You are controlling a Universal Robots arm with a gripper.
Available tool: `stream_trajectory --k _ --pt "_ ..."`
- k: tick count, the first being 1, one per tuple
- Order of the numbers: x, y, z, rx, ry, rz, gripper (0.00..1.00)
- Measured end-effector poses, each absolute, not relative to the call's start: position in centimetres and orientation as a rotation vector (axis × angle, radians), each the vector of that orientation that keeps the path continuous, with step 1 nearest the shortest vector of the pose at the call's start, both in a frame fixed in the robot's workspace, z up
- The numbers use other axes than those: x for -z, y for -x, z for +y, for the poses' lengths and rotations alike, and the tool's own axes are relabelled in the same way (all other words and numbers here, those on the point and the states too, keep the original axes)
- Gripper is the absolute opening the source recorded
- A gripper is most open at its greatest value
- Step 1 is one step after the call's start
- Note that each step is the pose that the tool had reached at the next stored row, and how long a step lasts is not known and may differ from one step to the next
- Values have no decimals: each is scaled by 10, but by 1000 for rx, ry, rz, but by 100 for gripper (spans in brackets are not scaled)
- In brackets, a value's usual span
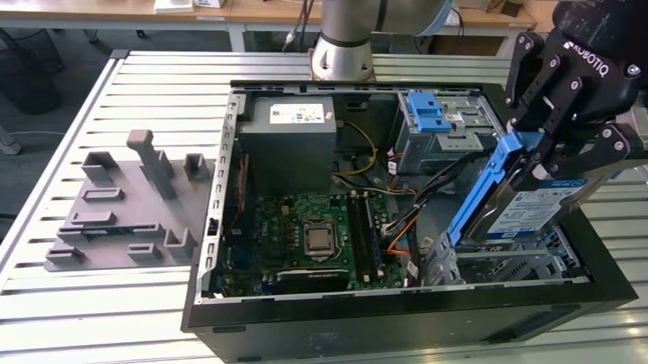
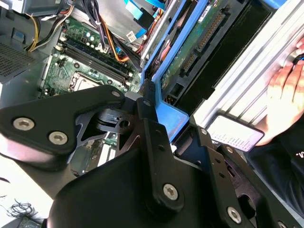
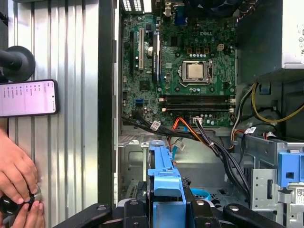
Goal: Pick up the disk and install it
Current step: 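Insert the disk into the insertion slot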
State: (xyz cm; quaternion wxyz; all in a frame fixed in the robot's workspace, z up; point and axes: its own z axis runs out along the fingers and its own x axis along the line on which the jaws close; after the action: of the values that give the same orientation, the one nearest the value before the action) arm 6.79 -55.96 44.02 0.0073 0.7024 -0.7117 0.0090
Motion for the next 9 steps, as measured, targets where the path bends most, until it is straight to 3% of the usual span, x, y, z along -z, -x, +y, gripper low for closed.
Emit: stream_trajectory --k 9 --pt "-436 -68 -560 -28 -2196 -2226 36"
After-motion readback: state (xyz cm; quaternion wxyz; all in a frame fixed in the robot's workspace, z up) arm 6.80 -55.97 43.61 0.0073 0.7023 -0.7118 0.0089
